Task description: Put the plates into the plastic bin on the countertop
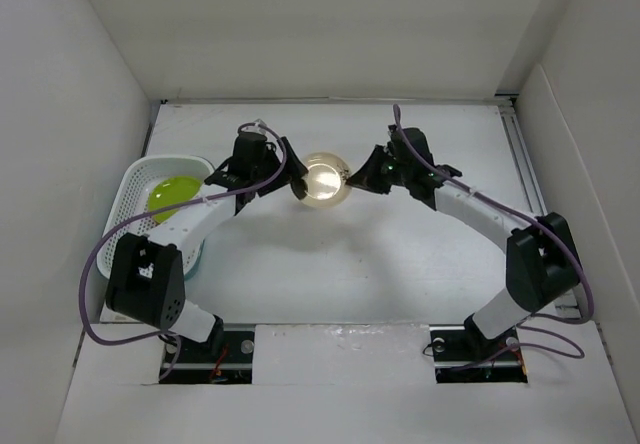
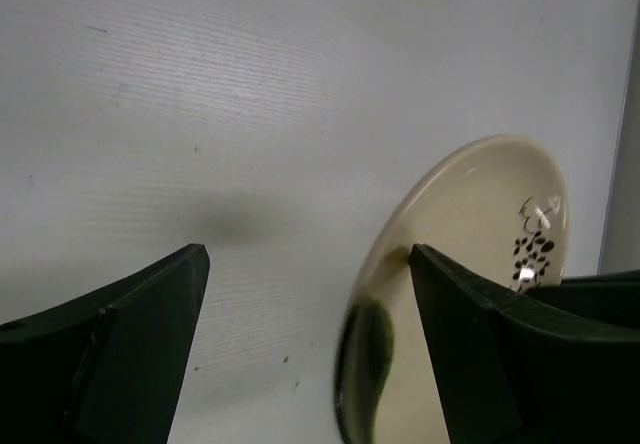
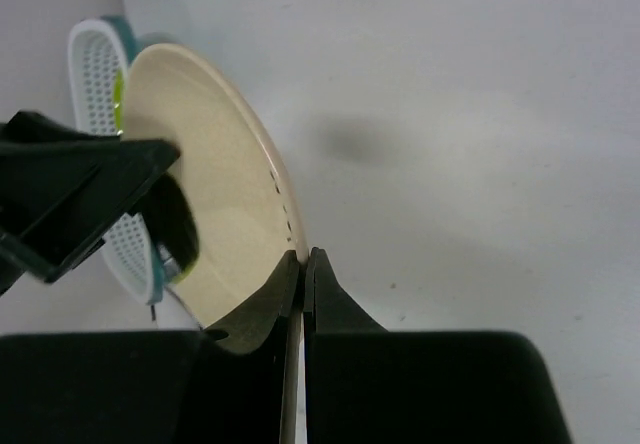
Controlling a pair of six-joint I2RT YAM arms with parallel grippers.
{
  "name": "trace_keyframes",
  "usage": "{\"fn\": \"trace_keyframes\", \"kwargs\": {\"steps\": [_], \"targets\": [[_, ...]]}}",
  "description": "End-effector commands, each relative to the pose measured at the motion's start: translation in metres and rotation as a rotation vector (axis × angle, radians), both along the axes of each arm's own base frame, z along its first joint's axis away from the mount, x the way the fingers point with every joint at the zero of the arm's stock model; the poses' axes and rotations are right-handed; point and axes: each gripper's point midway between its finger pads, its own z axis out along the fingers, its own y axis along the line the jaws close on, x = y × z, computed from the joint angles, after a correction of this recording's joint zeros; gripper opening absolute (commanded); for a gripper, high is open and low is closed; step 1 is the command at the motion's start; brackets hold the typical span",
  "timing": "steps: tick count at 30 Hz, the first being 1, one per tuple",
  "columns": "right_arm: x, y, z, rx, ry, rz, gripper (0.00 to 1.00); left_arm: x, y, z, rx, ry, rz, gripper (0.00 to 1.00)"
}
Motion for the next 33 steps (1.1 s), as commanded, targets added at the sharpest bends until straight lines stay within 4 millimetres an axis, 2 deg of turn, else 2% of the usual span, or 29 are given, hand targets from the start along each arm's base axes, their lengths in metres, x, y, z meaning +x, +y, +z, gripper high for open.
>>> {"fn": "trace_keyframes", "kwargs": {"steps": [1, 3, 4, 5, 6, 7, 8, 11, 12, 15, 16, 17, 18, 19, 21, 22, 24, 25, 26, 28, 29, 31, 32, 33], "targets": [[-0.008, 0.032, 0.044, 0.152, -0.094, 0.107, 0.00, 0.010, -0.003, 0.008, -0.027, -0.050, 0.013, 0.76], [-0.010, 0.039, 0.033, 0.154, -0.070, 0.135, 0.00, 0.010, -0.003, 0.008, -0.027, -0.050, 0.013, 0.58], [-0.011, 0.041, 0.037, 0.168, -0.081, 0.149, 0.00, 0.010, -0.003, 0.008, -0.027, -0.050, 0.013, 0.46], [-0.012, 0.045, 0.035, 0.178, -0.074, 0.170, 0.00, 0.011, -0.001, 0.008, -0.021, -0.052, 0.022, 0.13], [-0.010, 0.046, 0.033, 0.180, -0.077, 0.171, 0.04, 0.010, 0.001, 0.009, -0.016, -0.054, 0.031, 0.00], [-0.010, 0.046, 0.033, 0.180, -0.077, 0.171, 0.13, 0.010, 0.003, 0.008, -0.007, -0.048, 0.038, 0.00], [-0.009, 0.047, 0.034, 0.183, -0.085, 0.171, 0.26, 0.011, 0.011, 0.016, -0.002, -0.063, 0.063, 0.00], [-0.006, 0.042, 0.030, 0.156, -0.103, 0.150, 0.77, 0.017, 0.034, 0.031, -0.001, -0.079, 0.124, 0.00], [-0.001, 0.034, 0.026, 0.144, -0.100, 0.121, 0.86, 0.023, 0.057, 0.029, 0.005, -0.068, 0.180, 0.00], [0.000, 0.016, 0.011, 0.114, -0.089, 0.089, 0.88, 0.029, 0.097, 0.054, -0.005, -0.109, 0.266, 0.00], [-0.002, 0.010, -0.001, 0.095, -0.072, 0.084, 0.89, 0.030, 0.127, 0.053, -0.011, -0.106, 0.346, 0.00], [-0.005, 0.008, -0.007, 0.089, -0.058, 0.084, 0.89, 0.028, 0.141, 0.056, -0.032, -0.109, 0.397, 0.00], [-0.009, 0.006, -0.011, 0.081, -0.057, 0.088, 0.89, 0.023, 0.164, 0.067, -0.019, -0.141, 0.484, 0.00], [-0.012, 0.004, -0.017, 0.075, -0.043, 0.088, 0.89, 0.018, 0.194, 0.063, -0.008, -0.141, 0.578, 0.00], [-0.028, 0.010, -0.035, 0.055, -0.011, 0.112, 0.89, 0.007, 0.223, 0.065, -0.014, -0.149, 0.702, 0.00], [-0.034, 0.016, -0.037, 0.056, -0.013, 0.128, 0.89, -0.004, 0.248, 0.069, 0.017, -0.166, 0.810, 0.00], [-0.050, 0.029, -0.055, 0.025, 0.008, 0.159, 0.89, -0.015, 0.271, 0.061, 0.071, -0.146, 0.933, 0.00], [-0.048, 0.031, -0.052, 0.038, -0.003, 0.154, 0.89, -0.020, 0.277, 0.058, 0.084, -0.131, 0.976, 0.00], [-0.056, 0.037, -0.057, 0.039, 0.009, 0.182, 0.89, -0.021, 0.283, 0.054, 0.104, -0.114, 1.011, 0.00], [-0.061, 0.043, -0.056, 0.044, 0.001, 0.201, 0.89, -0.027, 0.298, 0.043, 0.135, -0.067, 1.082, 0.00], [-0.068, 0.049, -0.055, 0.048, 0.004, 0.225, 0.89, -0.029, 0.313, 0.034, 0.139, -0.038, 1.128, 0.00], [-0.072, 0.054, -0.055, 0.048, 0.005, 0.241, 0.89, -0.028, 0.328, 0.028, 0.105, -0.020, 1.149, 0.00], [-0.073, 0.054, -0.055, 0.048, 0.005, 0.241, 0.89, -0.026, 0.330, 0.016, 0.086, 0.020, 1.139, 0.00], [-0.076, 0.057, -0.051, 0.053, -0.004, 0.253, 0.89, -0.031, 0.342, 0.011, 0.076, 0.038, 1.168, 0.00]]}}
